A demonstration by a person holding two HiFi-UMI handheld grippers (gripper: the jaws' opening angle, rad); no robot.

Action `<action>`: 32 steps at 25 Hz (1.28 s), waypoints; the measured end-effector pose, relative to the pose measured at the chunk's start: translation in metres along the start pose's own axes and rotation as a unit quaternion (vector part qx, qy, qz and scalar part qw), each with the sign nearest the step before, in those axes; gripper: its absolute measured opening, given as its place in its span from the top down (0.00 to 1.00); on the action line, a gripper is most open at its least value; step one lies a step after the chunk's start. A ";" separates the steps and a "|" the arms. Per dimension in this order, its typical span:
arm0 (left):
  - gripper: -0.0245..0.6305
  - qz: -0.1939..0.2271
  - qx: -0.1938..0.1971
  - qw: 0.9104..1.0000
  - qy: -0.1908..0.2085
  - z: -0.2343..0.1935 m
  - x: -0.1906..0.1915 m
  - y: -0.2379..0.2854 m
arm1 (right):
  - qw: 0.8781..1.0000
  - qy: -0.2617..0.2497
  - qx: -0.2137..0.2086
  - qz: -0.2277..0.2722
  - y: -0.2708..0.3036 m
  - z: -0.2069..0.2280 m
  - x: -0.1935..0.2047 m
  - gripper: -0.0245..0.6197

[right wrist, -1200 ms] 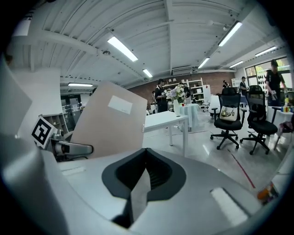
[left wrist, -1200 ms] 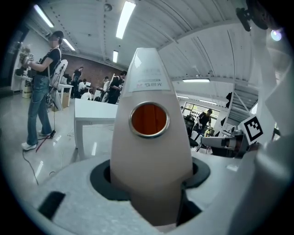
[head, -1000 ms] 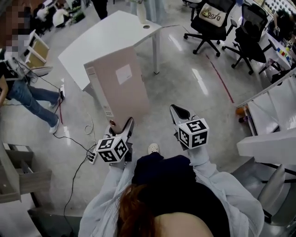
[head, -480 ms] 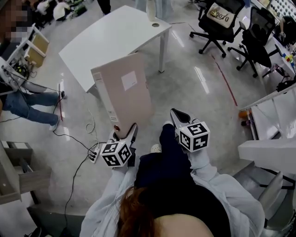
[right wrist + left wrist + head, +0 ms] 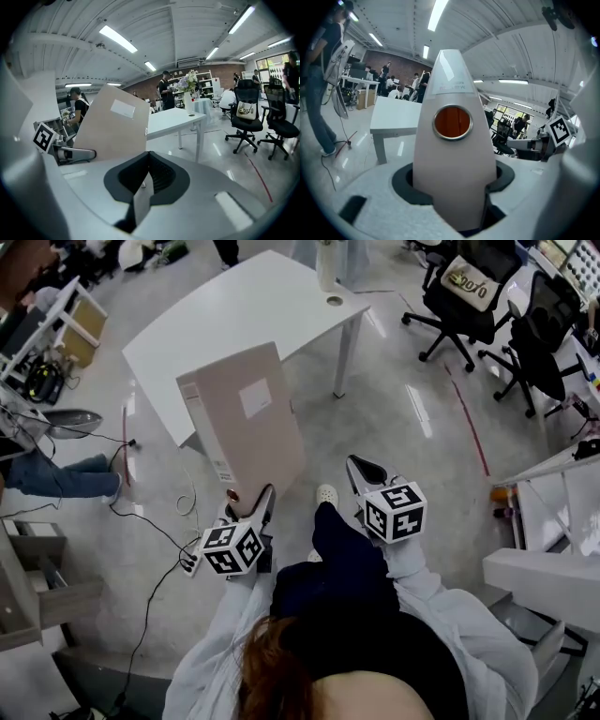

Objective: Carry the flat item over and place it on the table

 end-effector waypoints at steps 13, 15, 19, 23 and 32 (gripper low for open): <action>0.54 0.040 -0.023 0.999 -0.005 -0.032 -0.111 0.135 | 0.999 -0.026 -0.040 0.006 0.136 0.083 -0.115 0.94; 0.54 0.040 -0.024 0.999 -0.008 -0.035 -0.116 0.148 | 0.999 -0.023 -0.049 0.007 0.149 0.091 -0.123 0.94; 0.54 0.043 -0.023 0.999 -0.011 -0.036 -0.122 0.166 | 0.996 0.012 -0.081 0.018 0.166 0.098 -0.137 0.94; 0.54 0.048 -0.021 0.998 -0.021 -0.033 -0.120 0.168 | 0.997 0.010 -0.078 0.014 0.170 0.104 -0.137 0.94; 0.54 0.067 -0.023 0.995 -0.064 -0.047 -0.125 0.173 | 0.997 0.011 -0.082 -0.009 0.189 0.106 -0.127 0.94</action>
Point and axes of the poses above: the fingertips, and each gripper's own axes: y forward along the fingers, z to its right, x out of its underside, the point moved 6 cm from there along -y, backward along the fingers, and after that the axes turned 3 degrees about x, right-handed, at the moved point
